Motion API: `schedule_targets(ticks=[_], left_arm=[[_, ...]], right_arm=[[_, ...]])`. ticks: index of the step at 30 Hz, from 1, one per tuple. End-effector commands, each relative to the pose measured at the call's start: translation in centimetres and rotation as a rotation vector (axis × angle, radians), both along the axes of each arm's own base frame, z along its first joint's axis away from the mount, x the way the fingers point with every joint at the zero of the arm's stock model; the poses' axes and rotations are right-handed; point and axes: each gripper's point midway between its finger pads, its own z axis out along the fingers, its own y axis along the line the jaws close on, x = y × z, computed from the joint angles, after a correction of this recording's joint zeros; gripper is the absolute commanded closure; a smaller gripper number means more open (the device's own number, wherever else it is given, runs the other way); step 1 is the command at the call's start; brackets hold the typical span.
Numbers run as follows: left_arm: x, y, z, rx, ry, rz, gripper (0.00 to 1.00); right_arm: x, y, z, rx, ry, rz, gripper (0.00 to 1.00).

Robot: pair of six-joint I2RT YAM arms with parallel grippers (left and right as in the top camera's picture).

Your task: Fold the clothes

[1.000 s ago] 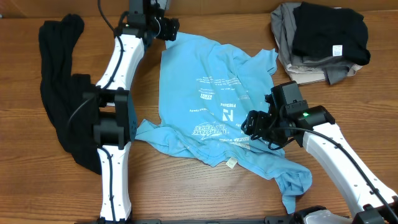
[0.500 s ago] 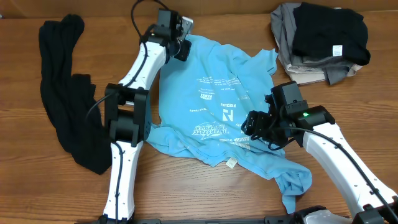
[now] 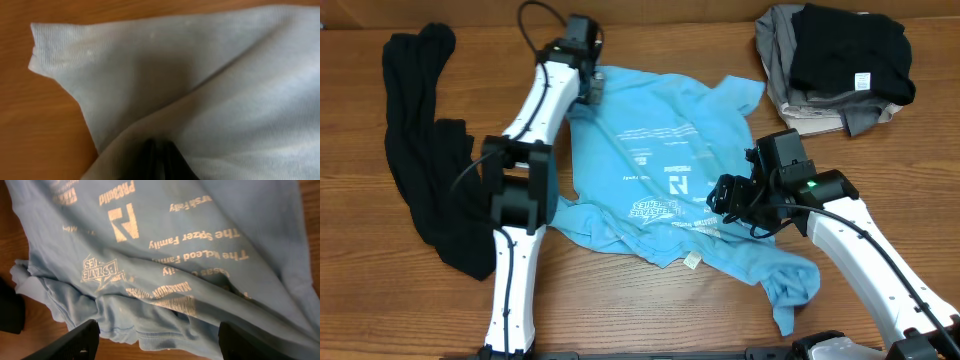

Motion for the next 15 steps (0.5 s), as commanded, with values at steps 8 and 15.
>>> schedule_targets(ticks=[8,15], left_arm=[[-7.6,17.4,-5.0,-0.066,0.302,0.458,0.68],[-9.5,18.5,-4.6,-0.224,0.373,0.514,0.51]], right_arm=[[2.4,0.0,-2.2,-0.046,-0.008,-0.008,0.22],[2.8,1.2,-5.0,0.001,0.063,0.012,0.24]])
